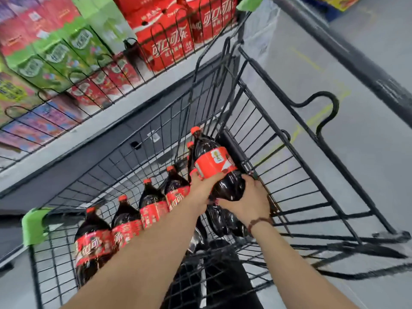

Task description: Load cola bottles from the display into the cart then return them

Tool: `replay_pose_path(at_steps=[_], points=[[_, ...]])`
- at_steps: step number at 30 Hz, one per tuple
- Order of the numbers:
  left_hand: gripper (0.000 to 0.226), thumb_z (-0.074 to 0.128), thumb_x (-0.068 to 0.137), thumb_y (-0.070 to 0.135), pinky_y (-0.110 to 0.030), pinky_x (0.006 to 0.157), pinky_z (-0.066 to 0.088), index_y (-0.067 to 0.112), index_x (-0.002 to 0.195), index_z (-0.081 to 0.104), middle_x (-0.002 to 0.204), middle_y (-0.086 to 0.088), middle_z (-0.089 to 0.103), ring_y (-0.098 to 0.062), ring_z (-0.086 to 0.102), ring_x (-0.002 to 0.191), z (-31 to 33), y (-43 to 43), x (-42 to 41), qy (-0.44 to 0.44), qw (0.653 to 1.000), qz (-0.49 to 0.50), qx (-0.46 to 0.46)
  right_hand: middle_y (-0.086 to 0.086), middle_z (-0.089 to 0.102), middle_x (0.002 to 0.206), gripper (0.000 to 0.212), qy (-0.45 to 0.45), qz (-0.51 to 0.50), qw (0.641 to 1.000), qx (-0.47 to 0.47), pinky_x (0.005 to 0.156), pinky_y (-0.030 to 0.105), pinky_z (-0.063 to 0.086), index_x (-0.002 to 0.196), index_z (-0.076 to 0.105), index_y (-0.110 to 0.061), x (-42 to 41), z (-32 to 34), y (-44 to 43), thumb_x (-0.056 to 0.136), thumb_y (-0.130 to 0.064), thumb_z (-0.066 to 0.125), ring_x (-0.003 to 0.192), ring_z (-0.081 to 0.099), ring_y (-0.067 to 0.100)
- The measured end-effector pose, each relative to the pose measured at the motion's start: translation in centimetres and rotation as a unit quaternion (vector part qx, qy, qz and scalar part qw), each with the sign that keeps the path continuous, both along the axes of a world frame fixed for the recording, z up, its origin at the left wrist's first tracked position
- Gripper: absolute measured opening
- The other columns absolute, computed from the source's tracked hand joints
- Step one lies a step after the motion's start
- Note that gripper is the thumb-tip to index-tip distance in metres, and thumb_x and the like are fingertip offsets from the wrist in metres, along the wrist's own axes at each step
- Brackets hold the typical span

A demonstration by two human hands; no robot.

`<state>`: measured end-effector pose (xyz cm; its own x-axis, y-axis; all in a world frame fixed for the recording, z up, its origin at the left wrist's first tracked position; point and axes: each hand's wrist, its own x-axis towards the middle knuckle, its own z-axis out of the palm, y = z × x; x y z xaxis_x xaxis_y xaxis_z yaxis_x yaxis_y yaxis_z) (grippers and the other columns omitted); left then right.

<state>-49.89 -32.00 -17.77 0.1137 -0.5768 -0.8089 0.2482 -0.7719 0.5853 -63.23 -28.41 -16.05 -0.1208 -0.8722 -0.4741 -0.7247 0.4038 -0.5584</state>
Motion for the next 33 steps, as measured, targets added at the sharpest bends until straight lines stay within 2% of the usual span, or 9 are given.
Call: replay_pose_path(at_steps=[7,11,16,19,23,25,26,31,33], points=[[0.102,0.091,0.038,0.037,-0.047,0.081,0.056,0.027,0.129,0.046,0.113,-0.004,0.070,-0.026,0.069,0.099,0.3,-0.5,-0.7,0.019,1.000,0.004,0.022,0.008,0.045,0.129,0.112,0.138,0.059,0.988,-0.046,0.098,0.036,0.040,0.142,0.027,-0.016,1.0,-1.0,0.7,0.053,-0.060,0.078,0.115,0.044,0.027],[0.092,0.093,0.049,0.028,-0.052,0.082,0.055,0.029,0.127,0.042,0.114,-0.004,0.068,-0.026,0.068,0.100,0.2,-0.6,-0.5,0.030,0.999,0.013,0.023,0.007,0.047,0.125,0.106,0.134,0.052,0.988,-0.054,0.096,0.037,0.042,0.140,0.031,-0.017,1.0,-1.3,0.6,0.053,-0.056,0.077,0.112,0.045,0.027],[0.066,0.082,0.072,0.016,-0.035,0.067,0.050,0.027,0.124,0.042,0.116,-0.004,0.063,-0.020,0.062,0.099,0.3,0.7,0.3,0.048,0.998,0.027,0.010,0.006,0.050,0.123,0.105,0.125,0.053,0.989,-0.065,0.092,0.037,0.044,0.139,0.035,-0.018,0.9,-1.0,1.0,0.051,-0.058,0.076,0.111,0.047,0.026],[0.063,0.079,0.075,0.018,-0.037,0.071,0.049,0.025,0.125,0.042,0.116,-0.003,0.061,-0.018,0.060,0.099,0.0,1.9,1.6,0.058,0.998,0.037,0.014,0.004,0.050,0.121,0.104,0.141,0.082,0.983,-0.080,0.091,0.037,0.044,0.140,0.035,-0.019,1.4,-0.2,1.5,0.053,-0.058,0.076,0.110,0.048,0.025],[0.057,0.077,0.076,0.024,-0.032,0.068,0.049,0.014,0.126,0.052,0.098,-0.001,0.068,-0.015,0.063,0.087,0.8,3.4,3.6,0.096,0.992,0.077,0.015,0.003,0.051,0.120,0.099,0.151,0.131,0.972,-0.120,0.090,0.036,0.046,0.139,0.039,-0.020,2.9,1.0,2.0,0.054,-0.058,0.074,0.109,0.049,0.024],[0.044,0.076,0.077,0.025,-0.029,0.067,0.051,0.015,0.117,0.059,0.088,0.001,0.071,-0.013,0.066,0.079,1.5,4.3,4.9,0.116,0.988,0.102,-0.008,0.002,0.051,0.119,0.100,0.144,0.148,0.968,-0.141,0.090,0.036,0.046,0.138,0.040,-0.021,4.2,1.8,2.6,0.053,-0.059,0.075,0.109,0.048,0.023],[0.044,0.077,0.076,0.023,-0.028,0.067,0.052,0.017,0.115,0.059,0.089,0.000,0.073,-0.014,0.068,0.078,1.7,4.8,5.7,0.122,0.985,0.119,-0.026,0.001,0.050,0.120,0.102,0.138,0.154,0.968,-0.145,0.090,0.036,0.047,0.139,0.039,-0.022,5.0,2.3,3.1,0.052,-0.060,0.075,0.110,0.048,0.022],[0.088,0.089,0.049,0.020,-0.039,0.076,0.057,0.016,0.129,0.050,0.118,-0.014,0.068,-0.028,0.069,0.094,4.5,8.4,10.3,0.161,0.949,0.230,-0.141,0.006,0.050,0.129,0.106,0.085,0.183,0.954,-0.222,0.096,0.041,0.046,0.140,0.039,-0.015,10.4,5.1,6.1,0.050,-0.055,0.080,0.117,0.047,0.028],[0.083,0.087,0.050,0.020,-0.038,0.075,0.058,0.018,0.124,0.051,0.111,-0.010,0.070,-0.025,0.071,0.091,6.4,10.4,12.5,0.154,0.935,0.258,-0.188,0.007,0.054,0.124,0.104,0.059,0.202,0.939,-0.270,0.097,0.041,0.044,0.137,0.044,-0.012,12.9,6.5,7.4,0.048,-0.050,0.083,0.117,0.048,0.028]])
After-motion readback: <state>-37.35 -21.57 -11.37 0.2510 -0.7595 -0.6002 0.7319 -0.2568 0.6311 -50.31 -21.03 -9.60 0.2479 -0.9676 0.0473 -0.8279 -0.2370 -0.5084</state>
